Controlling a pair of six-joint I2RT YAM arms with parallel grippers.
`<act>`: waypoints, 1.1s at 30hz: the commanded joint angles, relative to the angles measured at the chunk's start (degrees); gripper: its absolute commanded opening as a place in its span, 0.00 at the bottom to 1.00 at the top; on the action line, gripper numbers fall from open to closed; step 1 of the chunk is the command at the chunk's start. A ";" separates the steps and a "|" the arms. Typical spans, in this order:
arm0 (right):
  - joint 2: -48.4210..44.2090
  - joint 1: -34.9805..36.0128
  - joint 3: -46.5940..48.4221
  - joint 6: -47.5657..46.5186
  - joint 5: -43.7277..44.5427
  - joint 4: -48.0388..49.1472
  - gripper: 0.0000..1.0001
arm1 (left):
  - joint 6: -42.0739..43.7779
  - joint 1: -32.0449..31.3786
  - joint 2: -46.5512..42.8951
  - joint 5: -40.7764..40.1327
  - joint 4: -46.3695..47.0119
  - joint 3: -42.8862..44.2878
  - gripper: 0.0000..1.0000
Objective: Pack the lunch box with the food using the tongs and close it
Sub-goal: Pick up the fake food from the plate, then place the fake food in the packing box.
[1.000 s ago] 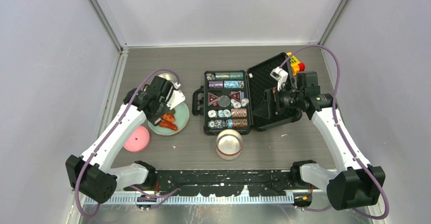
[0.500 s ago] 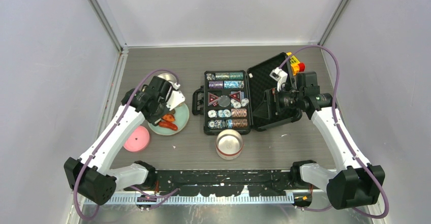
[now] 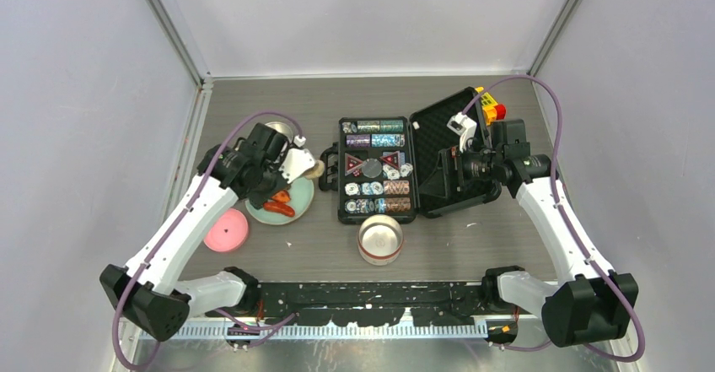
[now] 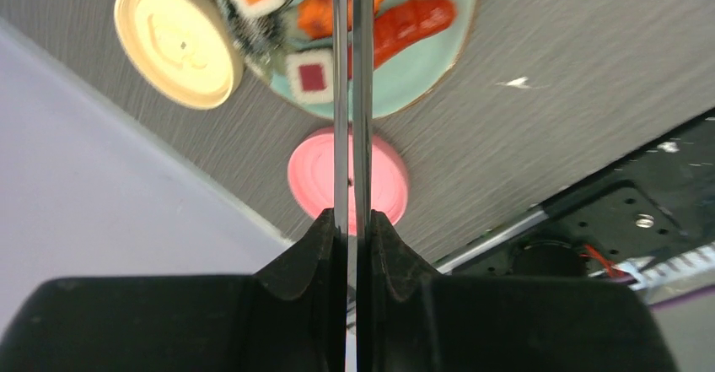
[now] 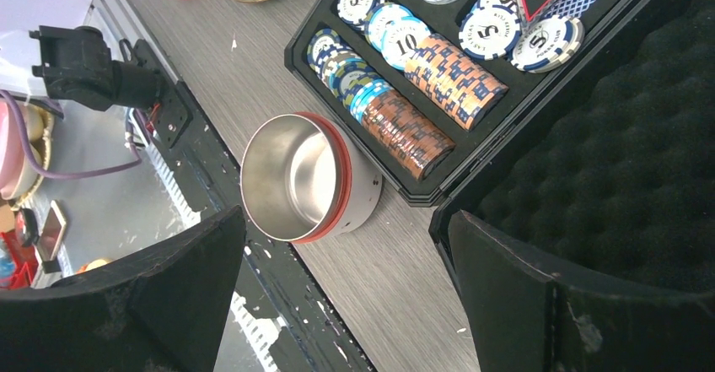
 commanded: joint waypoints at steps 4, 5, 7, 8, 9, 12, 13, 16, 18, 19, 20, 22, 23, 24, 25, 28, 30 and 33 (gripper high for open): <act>1.03 0.06 1.38 -0.99 2.64 0.64 0.95 | -0.83 -3.89 -2.33 20.68 -6.63 8.39 0.00; 1.33 0.07 1.40 -0.99 3.00 0.65 0.95 | -0.55 -4.89 -2.07 22.62 -7.13 8.90 0.00; 2.01 0.04 1.42 -0.92 3.61 0.61 0.95 | 0.20 -7.31 -1.79 25.53 -8.16 9.64 0.00; 2.30 0.06 1.46 -0.91 3.69 0.58 0.95 | 0.48 -8.43 -1.55 26.24 -8.55 9.86 0.00; 2.40 0.06 1.55 -0.90 3.79 0.57 0.95 | 0.94 -10.05 -1.40 26.54 -9.12 10.12 0.00; 2.31 0.06 1.56 -1.05 4.67 0.59 0.95 | 2.66 -13.43 -0.78 25.91 -10.39 11.17 0.00; 2.20 0.04 1.48 -1.07 5.02 0.67 0.95 | 3.10 -14.40 -0.87 25.83 -10.40 11.31 0.00; 2.28 0.02 1.30 -0.83 5.82 0.98 0.95 | 3.47 -17.68 -0.66 25.86 -9.28 11.50 0.00; 2.57 0.01 1.30 -0.64 6.45 1.17 0.95 | 3.49 -19.66 0.28 25.08 -8.73 11.71 0.00; 2.78 0.01 1.29 -0.65 6.83 1.22 0.95 | 3.82 -20.64 0.66 23.81 -8.39 11.60 0.00; 2.82 0.04 1.36 -0.64 7.16 1.23 0.95 | 4.37 -21.87 0.89 22.15 -7.68 11.17 0.00; 2.77 -0.01 1.38 -0.64 8.06 1.19 0.95 | 5.63 -24.88 1.34 18.47 -6.32 9.96 0.00; 2.68 0.00 1.38 -0.64 8.39 1.18 0.95 | 6.22 -26.37 1.77 16.64 -5.90 9.37 0.00; 2.50 0.02 1.42 -0.63 8.73 1.18 0.95 | 6.64 -27.62 2.20 15.19 -5.41 8.62 0.00; 2.32 -0.04 1.39 -0.64 8.82 1.18 0.95 | 6.90 -28.70 2.71 14.07 -4.89 8.14 0.00; 2.13 -0.24 1.21 -0.64 8.89 1.22 0.95 | 7.59 -30.90 3.89 12.54 -2.89 7.40 0.00; 2.20 -0.30 1.20 -0.62 8.87 1.27 0.95 | 7.71 -32.21 4.95 10.21 -1.40 7.08 0.00; 2.38 -0.43 1.22 -0.64 8.79 1.19 0.95 | 8.32 -33.03 6.70 5.56 1.39 5.70 0.00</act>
